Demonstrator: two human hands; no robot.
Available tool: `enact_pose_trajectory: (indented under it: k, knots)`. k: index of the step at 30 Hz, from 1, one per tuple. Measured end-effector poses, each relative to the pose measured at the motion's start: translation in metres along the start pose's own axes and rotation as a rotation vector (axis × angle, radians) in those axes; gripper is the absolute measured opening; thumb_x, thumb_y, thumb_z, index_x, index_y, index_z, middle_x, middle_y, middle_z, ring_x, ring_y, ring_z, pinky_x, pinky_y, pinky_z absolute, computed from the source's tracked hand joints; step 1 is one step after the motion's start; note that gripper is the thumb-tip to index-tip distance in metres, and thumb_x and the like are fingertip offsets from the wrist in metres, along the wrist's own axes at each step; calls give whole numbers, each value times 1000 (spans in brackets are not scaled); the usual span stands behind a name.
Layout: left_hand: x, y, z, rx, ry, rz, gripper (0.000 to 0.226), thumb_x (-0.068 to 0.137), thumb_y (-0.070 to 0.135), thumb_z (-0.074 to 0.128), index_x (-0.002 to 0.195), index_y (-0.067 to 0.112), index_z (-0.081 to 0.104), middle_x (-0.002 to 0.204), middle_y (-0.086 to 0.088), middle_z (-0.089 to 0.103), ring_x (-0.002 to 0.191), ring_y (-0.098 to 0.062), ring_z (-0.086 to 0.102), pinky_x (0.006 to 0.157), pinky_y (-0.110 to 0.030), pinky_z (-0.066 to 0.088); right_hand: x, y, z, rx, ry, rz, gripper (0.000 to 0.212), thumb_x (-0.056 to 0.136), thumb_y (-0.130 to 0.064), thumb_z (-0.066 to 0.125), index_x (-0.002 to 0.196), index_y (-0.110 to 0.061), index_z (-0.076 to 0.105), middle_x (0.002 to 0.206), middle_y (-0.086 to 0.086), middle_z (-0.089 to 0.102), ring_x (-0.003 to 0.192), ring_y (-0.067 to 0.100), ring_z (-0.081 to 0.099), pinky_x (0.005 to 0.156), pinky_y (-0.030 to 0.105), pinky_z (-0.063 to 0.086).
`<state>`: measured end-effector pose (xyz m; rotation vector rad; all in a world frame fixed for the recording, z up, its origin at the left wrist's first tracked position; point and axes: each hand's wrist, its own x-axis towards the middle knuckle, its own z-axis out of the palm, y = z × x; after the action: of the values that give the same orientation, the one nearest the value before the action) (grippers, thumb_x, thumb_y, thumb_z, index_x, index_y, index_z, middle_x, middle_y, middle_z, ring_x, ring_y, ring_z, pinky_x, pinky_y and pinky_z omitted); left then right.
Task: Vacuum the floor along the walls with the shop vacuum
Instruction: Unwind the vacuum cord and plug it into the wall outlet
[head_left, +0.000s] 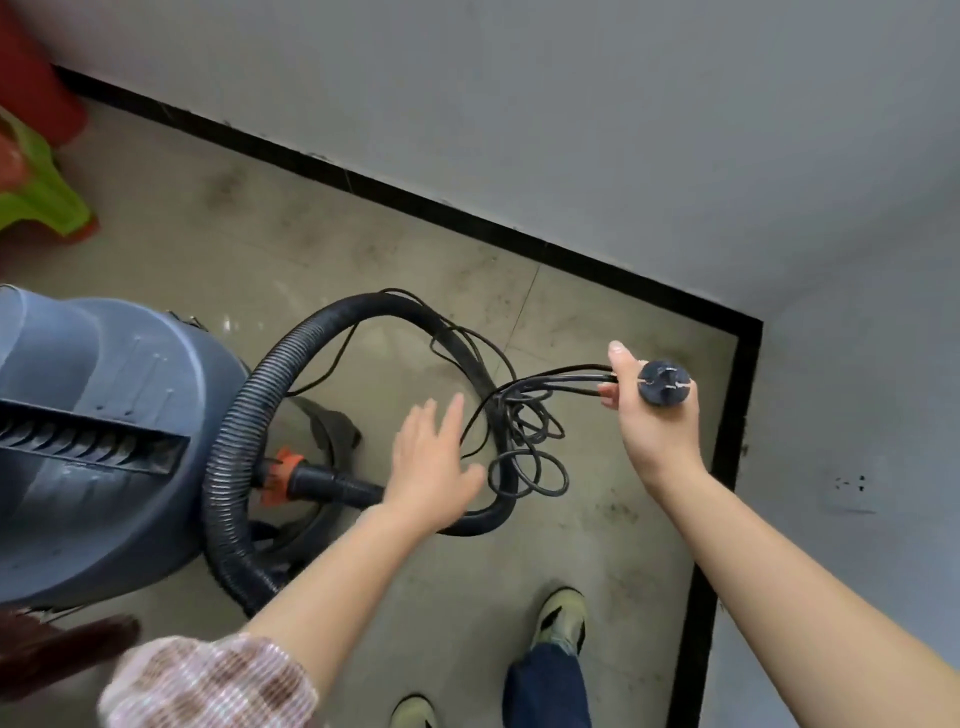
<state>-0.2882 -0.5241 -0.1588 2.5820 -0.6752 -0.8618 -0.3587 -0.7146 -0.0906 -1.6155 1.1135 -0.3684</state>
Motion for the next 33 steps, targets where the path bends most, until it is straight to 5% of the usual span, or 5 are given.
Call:
enact_pose_trajectory:
  k: [4,9,16,28,33]
  knots:
    - [30,65,36,-471,-55,-6,87,79,32,69,153,28,23,155,-3,32,145,-23,21,117,-42,24,23,10,-28,89,-159,108,47,94,-45,59,63,-10,60,60,-1,63,63,15,67,82,37,53]
    - [71,94,56,-469,6,-79,29,100,37,47,75,25,54,84,4,62,88,-22,57,74,-32,41,62,17,-74,103,-288,107,45,99,-33,55,65,-6,66,71,11,70,68,22,69,75,39,58]
    - [76,81,64,-39,-340,152,36,104,33,39,115,15,68,150,0,43,137,-21,39,111,-34,33,125,7,-105,291,45,167,38,105,-34,41,81,-11,61,85,9,67,72,22,69,79,33,58]
    - [91,48,31,39,-376,-62,24,94,17,50,107,10,68,112,-2,61,109,-21,59,95,-35,49,153,-19,-133,835,227,261,52,103,-46,37,77,-8,61,81,11,70,73,26,71,75,32,57]
    - [101,57,34,-68,-163,-167,66,94,28,58,151,15,27,150,-9,40,131,-26,47,102,-38,42,134,-22,-122,871,54,392,68,99,-49,43,45,-11,60,51,10,56,37,20,45,45,19,41]
